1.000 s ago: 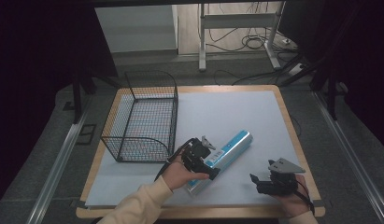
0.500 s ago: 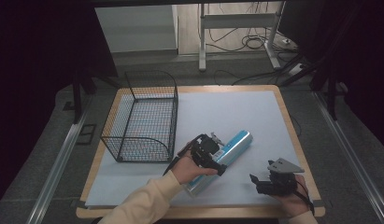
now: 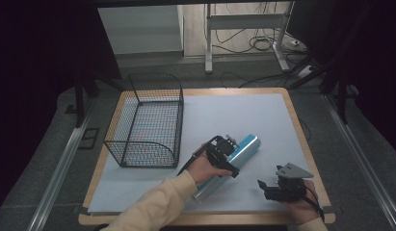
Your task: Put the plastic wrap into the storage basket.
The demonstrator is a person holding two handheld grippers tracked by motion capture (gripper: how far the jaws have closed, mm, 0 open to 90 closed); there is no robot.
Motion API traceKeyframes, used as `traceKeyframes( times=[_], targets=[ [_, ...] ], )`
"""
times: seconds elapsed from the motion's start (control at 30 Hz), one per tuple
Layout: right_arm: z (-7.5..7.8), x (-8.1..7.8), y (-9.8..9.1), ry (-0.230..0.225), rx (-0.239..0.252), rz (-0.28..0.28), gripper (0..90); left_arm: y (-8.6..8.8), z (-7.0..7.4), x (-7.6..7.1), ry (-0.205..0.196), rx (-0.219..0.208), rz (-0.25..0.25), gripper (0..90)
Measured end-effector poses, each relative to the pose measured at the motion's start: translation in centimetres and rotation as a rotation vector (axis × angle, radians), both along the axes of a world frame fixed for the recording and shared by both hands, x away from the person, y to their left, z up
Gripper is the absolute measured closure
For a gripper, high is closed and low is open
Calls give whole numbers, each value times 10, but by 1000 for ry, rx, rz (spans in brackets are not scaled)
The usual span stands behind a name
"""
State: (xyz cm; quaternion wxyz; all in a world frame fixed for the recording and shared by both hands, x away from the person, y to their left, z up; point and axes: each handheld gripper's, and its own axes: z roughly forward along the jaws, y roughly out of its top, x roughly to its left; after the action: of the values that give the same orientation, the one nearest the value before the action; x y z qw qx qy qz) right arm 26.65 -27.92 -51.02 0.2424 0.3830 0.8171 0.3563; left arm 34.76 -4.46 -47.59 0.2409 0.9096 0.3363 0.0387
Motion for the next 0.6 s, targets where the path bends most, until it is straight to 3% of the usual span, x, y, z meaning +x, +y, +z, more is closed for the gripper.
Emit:
traceKeyframes(
  times=[0.13,0.27,0.5,0.6],
  targets=[
    [-1,0,0,3,0,1,139,-7,-6,6,20,14,6,130],
    [-1,1,0,10,-6,-1,139,-13,-12,11,37,57,6,130],
    [0,1,-2,10,-4,-9,140,-18,-18,11,51,108,-1,156],
    [0,1,-2,11,-4,-11,140,-18,-21,9,67,110,2,183]
  ],
)
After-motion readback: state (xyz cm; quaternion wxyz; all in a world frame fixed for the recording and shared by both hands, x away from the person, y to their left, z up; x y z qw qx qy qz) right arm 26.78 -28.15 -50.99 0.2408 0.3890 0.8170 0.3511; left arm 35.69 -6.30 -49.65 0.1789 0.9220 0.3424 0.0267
